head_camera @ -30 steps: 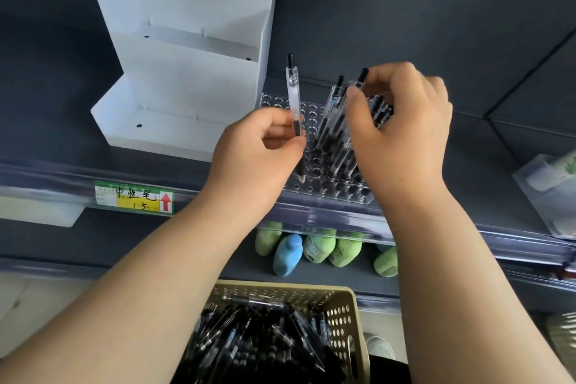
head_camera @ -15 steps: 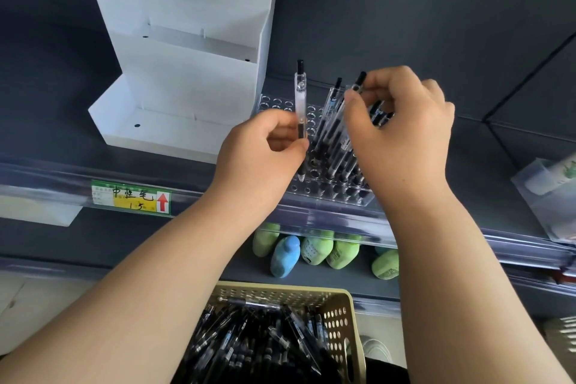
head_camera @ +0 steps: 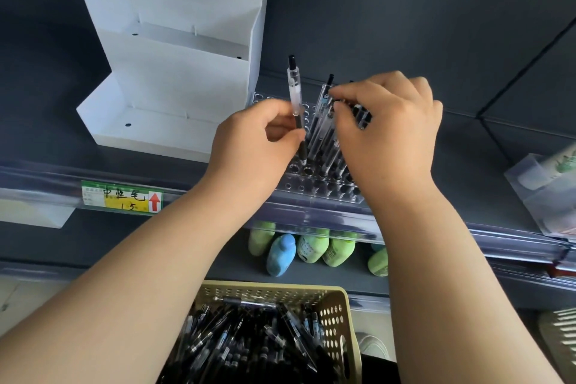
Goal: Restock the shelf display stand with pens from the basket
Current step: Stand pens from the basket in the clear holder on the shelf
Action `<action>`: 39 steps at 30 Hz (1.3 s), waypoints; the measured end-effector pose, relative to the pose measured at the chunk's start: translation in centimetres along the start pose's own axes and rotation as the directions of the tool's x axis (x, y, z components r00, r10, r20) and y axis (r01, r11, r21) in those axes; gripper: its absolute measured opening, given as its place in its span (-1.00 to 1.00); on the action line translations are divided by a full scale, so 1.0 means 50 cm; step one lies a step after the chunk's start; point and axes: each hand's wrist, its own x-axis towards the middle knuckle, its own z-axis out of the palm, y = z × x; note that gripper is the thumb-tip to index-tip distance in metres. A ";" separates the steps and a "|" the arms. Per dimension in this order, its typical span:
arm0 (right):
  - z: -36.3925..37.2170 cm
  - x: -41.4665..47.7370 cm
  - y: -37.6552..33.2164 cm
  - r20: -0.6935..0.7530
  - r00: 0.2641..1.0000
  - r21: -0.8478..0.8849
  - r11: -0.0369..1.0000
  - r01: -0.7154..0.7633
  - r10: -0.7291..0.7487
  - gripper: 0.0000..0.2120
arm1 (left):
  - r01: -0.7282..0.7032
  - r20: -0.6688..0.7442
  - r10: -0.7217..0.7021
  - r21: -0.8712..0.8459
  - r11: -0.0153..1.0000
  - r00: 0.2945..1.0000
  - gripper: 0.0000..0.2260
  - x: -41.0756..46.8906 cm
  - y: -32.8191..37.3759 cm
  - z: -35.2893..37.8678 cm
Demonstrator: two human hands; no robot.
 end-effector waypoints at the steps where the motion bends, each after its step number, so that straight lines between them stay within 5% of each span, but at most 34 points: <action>1: -0.001 0.000 0.000 -0.003 1.000 0.003 1.000 -0.002 0.002 -0.84 | -0.024 0.008 0.023 0.020 1.000 1.000 -0.85 0.000 0.000 0.002; 15: -0.029 0.000 0.002 0.017 0.994 0.115 0.988 -0.105 0.104 -0.74 | -0.176 0.201 0.114 0.322 0.930 0.973 -0.81 0.000 -0.023 0.047; 27: -0.038 -0.015 0.004 0.022 0.999 0.082 0.996 -0.037 0.035 -0.74 | -0.099 0.141 0.057 0.312 0.945 0.988 -0.79 -0.002 -0.033 0.045; 39: -0.039 -0.044 -0.003 0.018 1.000 0.063 0.998 -0.022 0.021 -0.77 | -0.225 0.246 0.141 0.361 0.905 0.959 -0.79 -0.007 -0.027 0.049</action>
